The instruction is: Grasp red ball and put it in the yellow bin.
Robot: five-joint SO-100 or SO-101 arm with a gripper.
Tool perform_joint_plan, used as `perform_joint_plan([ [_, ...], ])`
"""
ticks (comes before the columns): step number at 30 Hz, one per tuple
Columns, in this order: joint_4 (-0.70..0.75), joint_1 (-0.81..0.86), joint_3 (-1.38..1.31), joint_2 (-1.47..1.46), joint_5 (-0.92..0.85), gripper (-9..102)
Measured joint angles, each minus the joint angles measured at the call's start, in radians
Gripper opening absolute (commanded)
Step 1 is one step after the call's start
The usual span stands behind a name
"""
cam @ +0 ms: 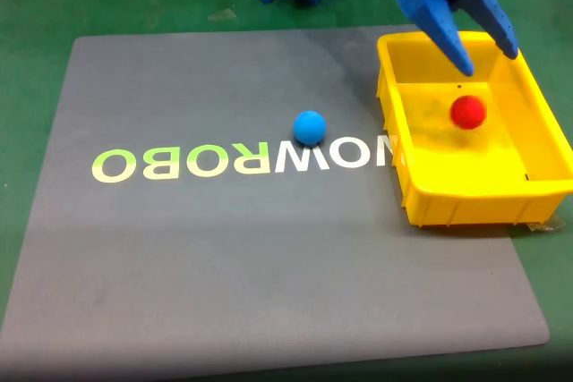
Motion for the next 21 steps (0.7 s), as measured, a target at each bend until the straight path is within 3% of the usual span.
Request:
perform_joint_plan([
  [11,0.008,0.026,0.008,0.054,0.008,36],
  [15,0.074,0.026,0.072,0.187,0.032,33],
  [18,0.161,0.041,0.172,0.36,0.049,25],
  [21,0.262,0.091,0.341,0.607,0.048,9],
])
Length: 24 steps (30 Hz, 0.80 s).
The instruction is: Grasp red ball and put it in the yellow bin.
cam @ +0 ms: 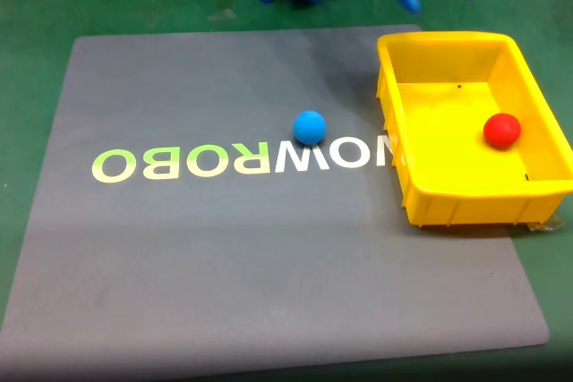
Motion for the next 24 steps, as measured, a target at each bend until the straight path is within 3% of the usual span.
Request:
perform_joint_plan([
  [3,0.117,0.072,0.219,0.291,-0.021,0],
  [11,0.572,0.245,0.69,0.982,-0.087,0],
  [15,0.683,0.267,0.749,1.045,-0.081,0],
  [24,0.761,0.348,0.859,1.052,-0.107,0],
])
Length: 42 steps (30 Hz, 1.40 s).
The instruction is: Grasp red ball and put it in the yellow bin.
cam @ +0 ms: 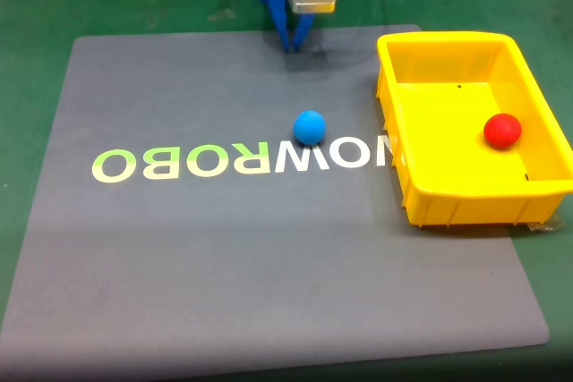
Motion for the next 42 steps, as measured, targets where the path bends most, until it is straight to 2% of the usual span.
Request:
perform_joint_plan([
  [11,0.043,-0.005,0.023,0.0,0.083,0],
  [42,0.06,-0.005,0.023,0.0,0.092,0],
])
